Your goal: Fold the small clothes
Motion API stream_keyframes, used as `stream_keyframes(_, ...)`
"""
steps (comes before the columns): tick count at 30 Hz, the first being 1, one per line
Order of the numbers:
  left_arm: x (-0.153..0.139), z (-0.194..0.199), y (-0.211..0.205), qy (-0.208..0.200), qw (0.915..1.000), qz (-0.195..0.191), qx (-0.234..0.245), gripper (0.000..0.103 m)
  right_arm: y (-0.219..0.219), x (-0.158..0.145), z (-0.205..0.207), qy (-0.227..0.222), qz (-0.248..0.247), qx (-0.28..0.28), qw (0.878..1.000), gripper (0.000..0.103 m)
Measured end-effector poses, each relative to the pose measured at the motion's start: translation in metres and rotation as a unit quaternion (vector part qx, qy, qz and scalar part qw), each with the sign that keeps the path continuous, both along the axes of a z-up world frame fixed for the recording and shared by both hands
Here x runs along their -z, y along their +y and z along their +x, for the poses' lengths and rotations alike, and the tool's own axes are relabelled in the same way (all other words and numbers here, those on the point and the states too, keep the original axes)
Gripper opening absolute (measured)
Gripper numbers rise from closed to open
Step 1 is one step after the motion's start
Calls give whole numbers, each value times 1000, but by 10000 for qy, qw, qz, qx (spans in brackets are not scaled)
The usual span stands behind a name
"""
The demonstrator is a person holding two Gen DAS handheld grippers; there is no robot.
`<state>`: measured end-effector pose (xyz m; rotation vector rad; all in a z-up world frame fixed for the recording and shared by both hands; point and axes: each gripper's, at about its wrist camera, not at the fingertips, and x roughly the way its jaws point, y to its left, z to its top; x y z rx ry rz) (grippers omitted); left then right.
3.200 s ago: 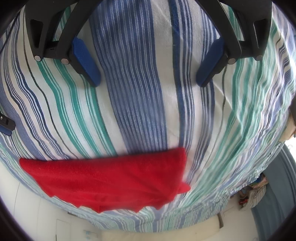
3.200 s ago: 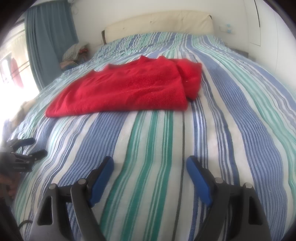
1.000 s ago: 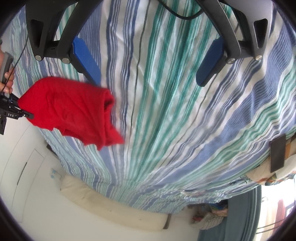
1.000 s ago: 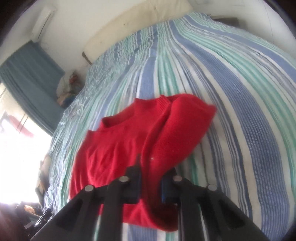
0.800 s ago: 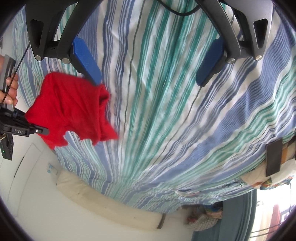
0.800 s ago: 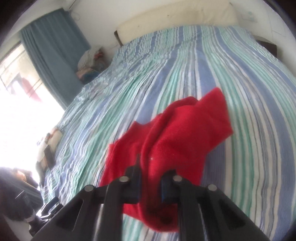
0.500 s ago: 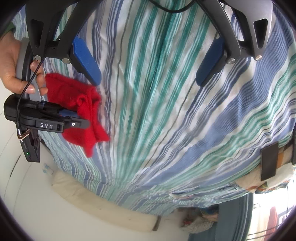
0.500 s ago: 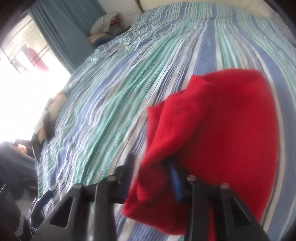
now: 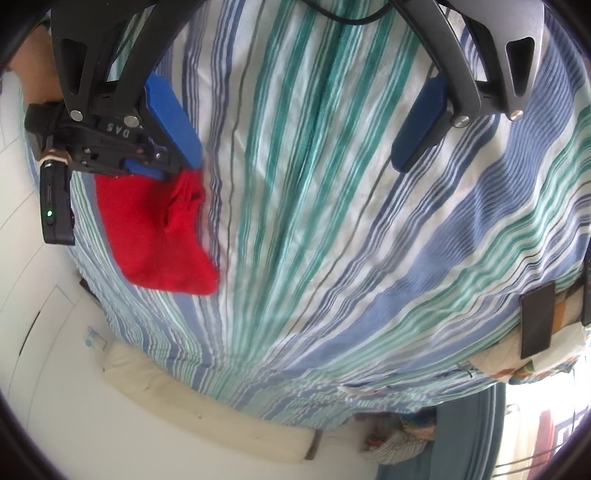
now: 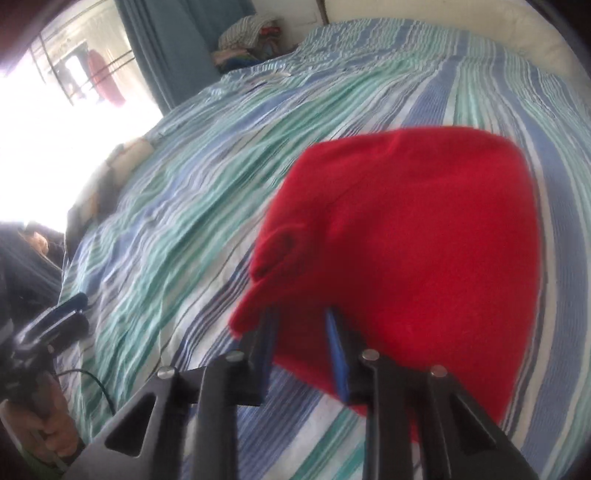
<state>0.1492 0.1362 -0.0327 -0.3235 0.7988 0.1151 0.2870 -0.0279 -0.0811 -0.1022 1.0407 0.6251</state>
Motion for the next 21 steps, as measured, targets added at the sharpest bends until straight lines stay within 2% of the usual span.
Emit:
stream_keyframes(1,0,-1,-1,-1,10000,66,-2,102,10,13,-8,-56,-229,-142,9996,29)
stream_keyframes(2,0,-2,-1,-1,9999,123,-10,102,19,18,-18,-350,-484,-206,9980,29)
stream_keyframes(3,1,-2,-1,1,9999,164,-21,102,23,17,-27,-676,-647,-230,9953,29)
stream_keyframes(4,1,-3,-1,7,9998,188,-34,102,23,14,-31,-758,-645,-269,9947,29)
stream_keyframes(6,2,-2,1,22,9998,178,-45,102,8,0,-32,-577,-271,-279,9976,41)
stream_keyframes(8,2,-2,1,25,9999,166,-41,102,-13,-21,-40,-718,-15,-177,9973,41)
stream_keyframes(12,5,2,-10,63,9996,284,60,102,-65,-50,-48,-1122,45,332,9931,41)
stream_keyframes(14,8,4,-19,122,9992,338,170,102,-89,-40,-40,-959,-12,668,9931,41)
stream_keyframes(17,13,4,-31,234,9979,381,473,102,-107,2,-27,-195,-124,901,9957,41)
stream_keyframes(19,10,5,-34,222,9965,291,751,102,-112,5,-38,-370,-35,854,9956,41)
stream_keyframes(20,5,8,-33,115,9959,141,886,102,-115,0,-41,-371,79,822,9959,45)
stream_keyframes(21,-1,14,-31,20,9949,-58,1004,102,-119,-6,-42,-300,290,798,9959,58)
